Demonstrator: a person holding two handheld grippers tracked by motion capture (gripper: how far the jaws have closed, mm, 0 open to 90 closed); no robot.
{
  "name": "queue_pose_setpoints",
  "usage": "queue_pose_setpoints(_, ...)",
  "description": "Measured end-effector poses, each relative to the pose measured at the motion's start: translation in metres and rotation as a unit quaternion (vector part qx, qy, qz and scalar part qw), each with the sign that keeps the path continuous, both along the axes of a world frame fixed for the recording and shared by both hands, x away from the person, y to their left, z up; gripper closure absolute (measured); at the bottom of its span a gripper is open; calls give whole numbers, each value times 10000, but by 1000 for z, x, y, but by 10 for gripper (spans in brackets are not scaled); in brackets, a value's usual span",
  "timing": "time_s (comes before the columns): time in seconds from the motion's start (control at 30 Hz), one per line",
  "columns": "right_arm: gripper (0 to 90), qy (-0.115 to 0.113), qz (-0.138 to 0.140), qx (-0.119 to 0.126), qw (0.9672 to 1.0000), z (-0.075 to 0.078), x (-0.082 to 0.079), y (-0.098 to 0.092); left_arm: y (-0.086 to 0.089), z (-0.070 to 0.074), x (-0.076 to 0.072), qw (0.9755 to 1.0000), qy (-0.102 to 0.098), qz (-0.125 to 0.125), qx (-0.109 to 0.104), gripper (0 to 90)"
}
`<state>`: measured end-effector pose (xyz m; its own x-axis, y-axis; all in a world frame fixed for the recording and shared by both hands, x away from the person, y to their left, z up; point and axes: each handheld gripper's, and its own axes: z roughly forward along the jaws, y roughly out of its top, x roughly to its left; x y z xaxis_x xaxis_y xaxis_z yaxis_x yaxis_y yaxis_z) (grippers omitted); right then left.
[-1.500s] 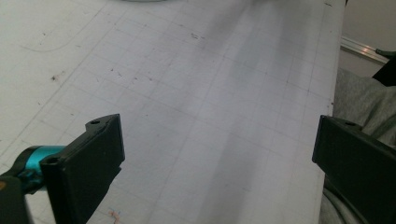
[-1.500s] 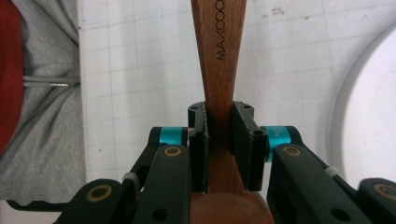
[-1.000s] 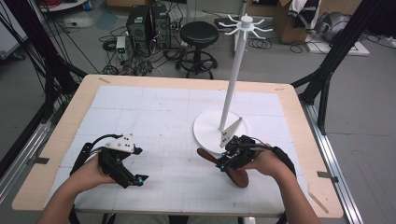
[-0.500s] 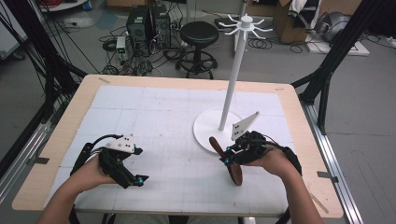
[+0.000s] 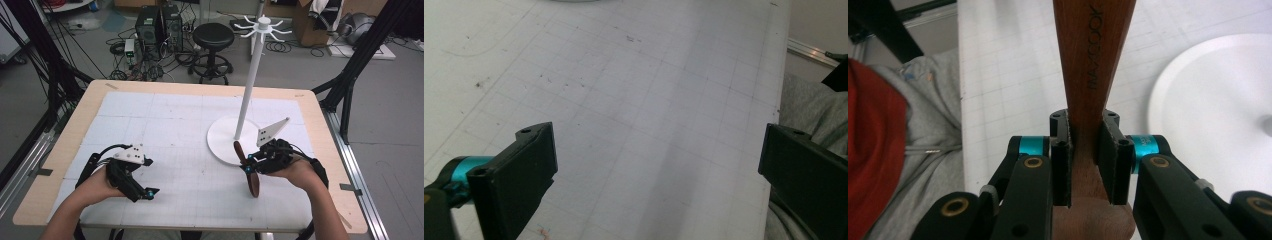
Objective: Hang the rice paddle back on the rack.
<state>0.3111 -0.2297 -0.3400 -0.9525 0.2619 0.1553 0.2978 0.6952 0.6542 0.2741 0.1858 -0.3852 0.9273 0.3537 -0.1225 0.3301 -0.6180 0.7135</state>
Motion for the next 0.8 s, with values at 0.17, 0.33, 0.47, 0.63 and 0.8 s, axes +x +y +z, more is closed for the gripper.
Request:
queue_pose_setpoints(0.17, 777, -56, -175, 80, 9998, 6, 0, -7, 0, 0, 0, 10000, 21, 26, -27, 29)
queue_pose_setpoints(0.33, 777, -158, -322, 94, 9993, 13, 0, -14, 1, 0, 1, 10000, 9, 17, -2, 29)
queue_pose_setpoints(0.47, 777, -238, -471, 156, 9985, 19, -1, -22, 1, 0, 1, 10000, 7, 26, -7, 29)
queue_pose_setpoints(0.63, 777, -327, -756, 244, 9963, 27, 0, -31, 0, -1, 1, 10000, 28, 25, 3, 29)
queue_pose_setpoints(0.8, 777, -409, -892, 317, 9947, 35, 1, -40, 0, -1, 1, 10000, 34, 29, -15, 29)
